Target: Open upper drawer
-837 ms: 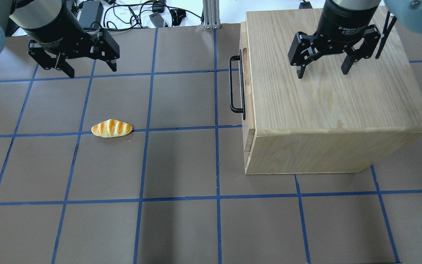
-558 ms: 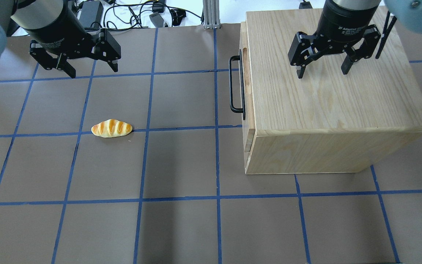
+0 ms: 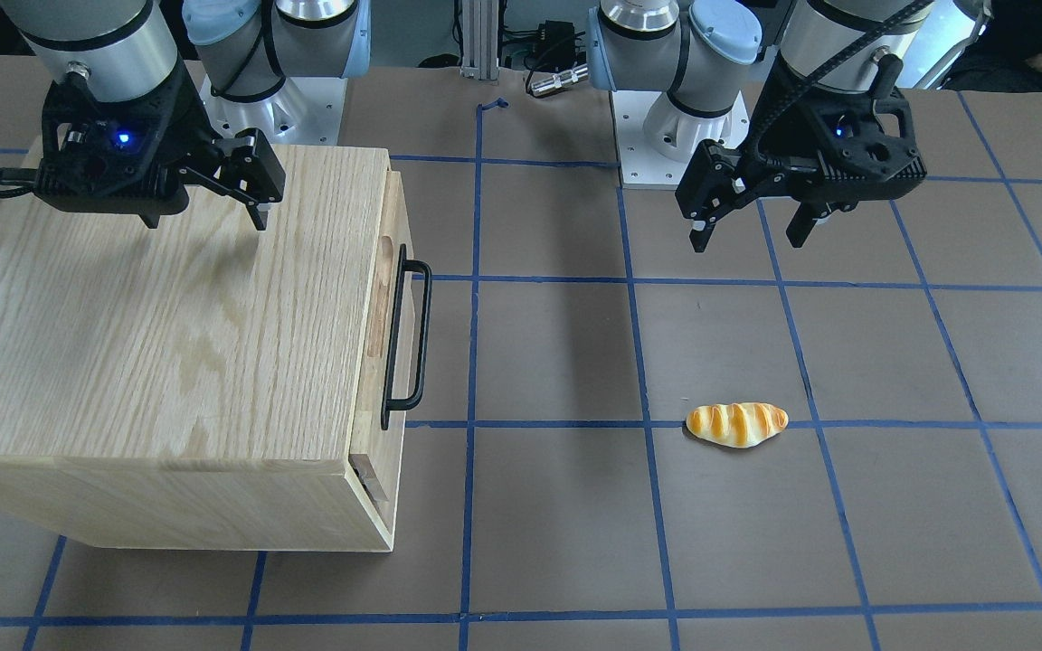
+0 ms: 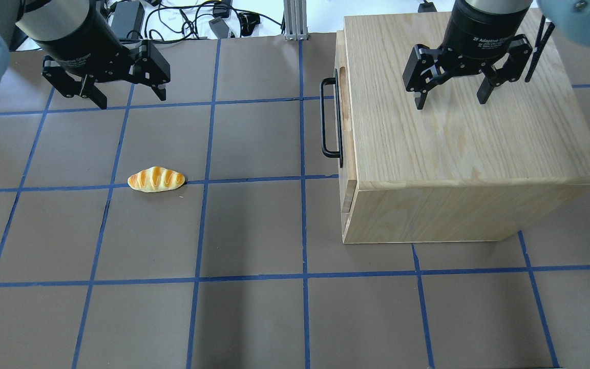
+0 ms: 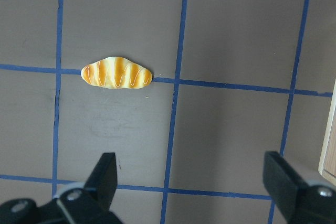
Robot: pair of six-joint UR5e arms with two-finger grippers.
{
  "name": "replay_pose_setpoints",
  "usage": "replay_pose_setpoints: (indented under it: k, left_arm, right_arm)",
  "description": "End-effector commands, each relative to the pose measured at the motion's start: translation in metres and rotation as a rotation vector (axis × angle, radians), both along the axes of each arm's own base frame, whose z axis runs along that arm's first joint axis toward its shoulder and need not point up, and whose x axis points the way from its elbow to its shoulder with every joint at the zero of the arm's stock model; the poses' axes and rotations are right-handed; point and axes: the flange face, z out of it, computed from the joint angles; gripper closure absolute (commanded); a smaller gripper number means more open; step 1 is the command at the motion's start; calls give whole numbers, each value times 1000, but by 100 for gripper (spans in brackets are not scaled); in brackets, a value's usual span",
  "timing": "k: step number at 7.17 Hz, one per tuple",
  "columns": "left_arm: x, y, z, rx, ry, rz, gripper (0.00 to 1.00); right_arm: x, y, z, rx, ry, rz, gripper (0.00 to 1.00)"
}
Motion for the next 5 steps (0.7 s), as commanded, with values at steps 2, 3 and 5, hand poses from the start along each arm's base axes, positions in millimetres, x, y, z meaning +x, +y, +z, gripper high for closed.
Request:
replay_pose_setpoints:
  k: [2, 3, 5]
  left_arm:
    - [-1, 0, 0, -1, 1, -7, 0]
    - [-1, 1, 0, -1, 1, -10, 0]
    - [-2, 6, -3, 5, 1, -10, 0]
  right_arm:
    - [0, 0, 0, 0, 0, 1, 0]
    - [0, 0, 0, 0, 0, 1, 0]
    - [0, 0, 0, 0, 0, 0, 0]
